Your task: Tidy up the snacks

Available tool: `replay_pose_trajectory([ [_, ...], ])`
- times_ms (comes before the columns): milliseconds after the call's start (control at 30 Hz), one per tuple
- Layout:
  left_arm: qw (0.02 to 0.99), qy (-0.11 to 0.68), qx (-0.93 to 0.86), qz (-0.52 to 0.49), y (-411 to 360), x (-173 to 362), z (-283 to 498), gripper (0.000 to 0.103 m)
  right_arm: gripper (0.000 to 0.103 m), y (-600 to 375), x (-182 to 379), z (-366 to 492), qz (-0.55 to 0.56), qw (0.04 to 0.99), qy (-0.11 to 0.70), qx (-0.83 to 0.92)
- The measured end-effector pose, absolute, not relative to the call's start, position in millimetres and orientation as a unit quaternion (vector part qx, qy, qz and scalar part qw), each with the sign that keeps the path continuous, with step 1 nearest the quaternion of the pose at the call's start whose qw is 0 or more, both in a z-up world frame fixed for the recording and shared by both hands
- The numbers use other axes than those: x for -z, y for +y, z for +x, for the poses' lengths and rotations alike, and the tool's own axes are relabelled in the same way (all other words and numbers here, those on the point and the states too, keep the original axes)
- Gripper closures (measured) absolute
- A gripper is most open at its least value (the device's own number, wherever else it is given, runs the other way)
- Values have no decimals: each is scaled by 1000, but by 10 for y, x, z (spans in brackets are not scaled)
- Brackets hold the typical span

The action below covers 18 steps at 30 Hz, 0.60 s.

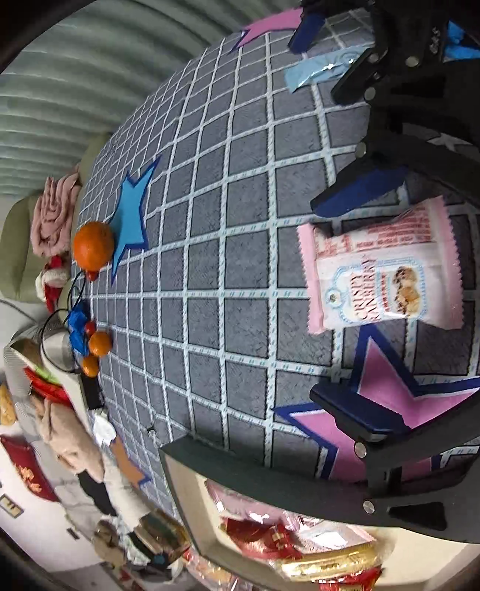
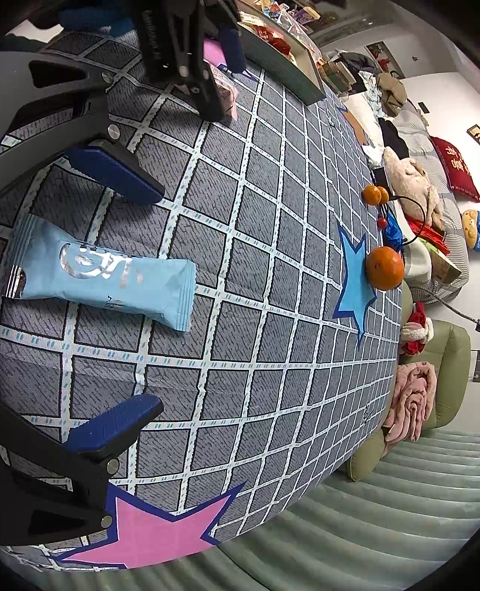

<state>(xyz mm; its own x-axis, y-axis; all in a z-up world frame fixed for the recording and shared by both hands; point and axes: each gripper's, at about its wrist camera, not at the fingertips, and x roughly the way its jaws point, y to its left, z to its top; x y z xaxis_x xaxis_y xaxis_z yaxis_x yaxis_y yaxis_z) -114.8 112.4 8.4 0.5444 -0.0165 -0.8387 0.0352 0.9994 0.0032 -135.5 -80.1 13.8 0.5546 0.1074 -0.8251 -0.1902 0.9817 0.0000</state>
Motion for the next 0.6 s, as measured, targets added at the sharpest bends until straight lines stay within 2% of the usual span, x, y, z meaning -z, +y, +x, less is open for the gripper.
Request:
replay_pose_trajectory([
  [33,877,480,16,11,1100,-64,-1132,0,0,-800,-138,-1353,-45,881,464,-84],
  [600,884,467,15,8,1124,-35,-1169,0,0,-799,-137,-1351,-45,881,464,-85],
])
